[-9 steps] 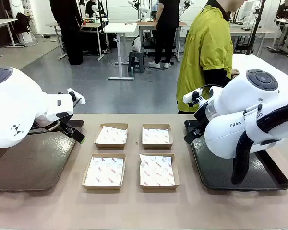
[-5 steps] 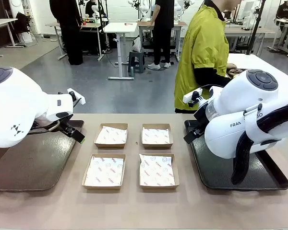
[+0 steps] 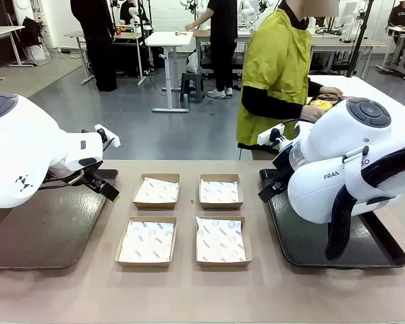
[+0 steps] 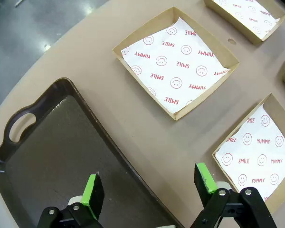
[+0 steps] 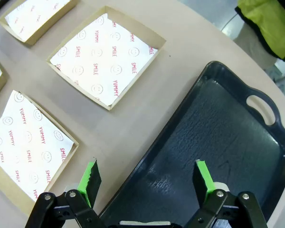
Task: Individually package the donuts and arrange them on the tray.
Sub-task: Pick up one Paper togo box.
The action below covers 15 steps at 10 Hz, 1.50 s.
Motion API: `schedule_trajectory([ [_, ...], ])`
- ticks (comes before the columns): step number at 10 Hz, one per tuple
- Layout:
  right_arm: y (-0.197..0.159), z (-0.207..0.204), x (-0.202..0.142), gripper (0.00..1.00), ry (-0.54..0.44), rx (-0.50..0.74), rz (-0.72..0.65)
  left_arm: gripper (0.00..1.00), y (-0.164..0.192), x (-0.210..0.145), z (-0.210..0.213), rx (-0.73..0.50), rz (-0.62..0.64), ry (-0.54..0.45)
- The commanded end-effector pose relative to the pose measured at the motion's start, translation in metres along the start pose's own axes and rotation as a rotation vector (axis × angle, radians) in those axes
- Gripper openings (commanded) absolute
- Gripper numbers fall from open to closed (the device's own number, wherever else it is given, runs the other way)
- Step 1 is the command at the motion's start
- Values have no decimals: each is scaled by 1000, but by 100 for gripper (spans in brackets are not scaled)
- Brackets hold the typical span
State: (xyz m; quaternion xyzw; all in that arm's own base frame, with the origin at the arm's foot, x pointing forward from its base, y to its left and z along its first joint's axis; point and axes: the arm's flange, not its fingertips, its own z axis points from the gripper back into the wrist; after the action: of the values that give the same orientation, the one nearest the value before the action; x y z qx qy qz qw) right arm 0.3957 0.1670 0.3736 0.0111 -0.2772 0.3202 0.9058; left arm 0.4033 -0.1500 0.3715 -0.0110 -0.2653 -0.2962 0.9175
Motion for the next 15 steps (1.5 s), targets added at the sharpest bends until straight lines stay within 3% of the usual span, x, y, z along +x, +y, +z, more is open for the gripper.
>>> schedule_trajectory([
  [1,0,0,0,100,0,0,0,100,0,0,0,0,0,0],
  [2,0,0,0,100,0,0,0,100,0,0,0,0,0,0],
  [3,13,29,-23,100,43,-30,76,100,-2,-19,34,2,-92,16],
  [6,22,113,-84,100,123,-121,84,100,-2,-75,112,4,-132,38],
  [9,36,142,-118,100,174,-84,103,100,-4,-100,125,-2,-119,86],
  [10,29,135,-115,100,174,-183,119,100,-5,-97,121,89,-144,64],
  [11,-2,145,-8,100,180,-111,91,100,21,-6,135,-14,-110,82],
  [13,2,163,-11,100,185,-127,103,100,21,-6,135,-14,-110,82],
  [14,-9,155,-7,100,119,90,-42,100,23,-8,142,8,-119,84],
  [15,-24,151,-10,100,47,315,-247,100,42,-5,145,-231,22,-33],
])
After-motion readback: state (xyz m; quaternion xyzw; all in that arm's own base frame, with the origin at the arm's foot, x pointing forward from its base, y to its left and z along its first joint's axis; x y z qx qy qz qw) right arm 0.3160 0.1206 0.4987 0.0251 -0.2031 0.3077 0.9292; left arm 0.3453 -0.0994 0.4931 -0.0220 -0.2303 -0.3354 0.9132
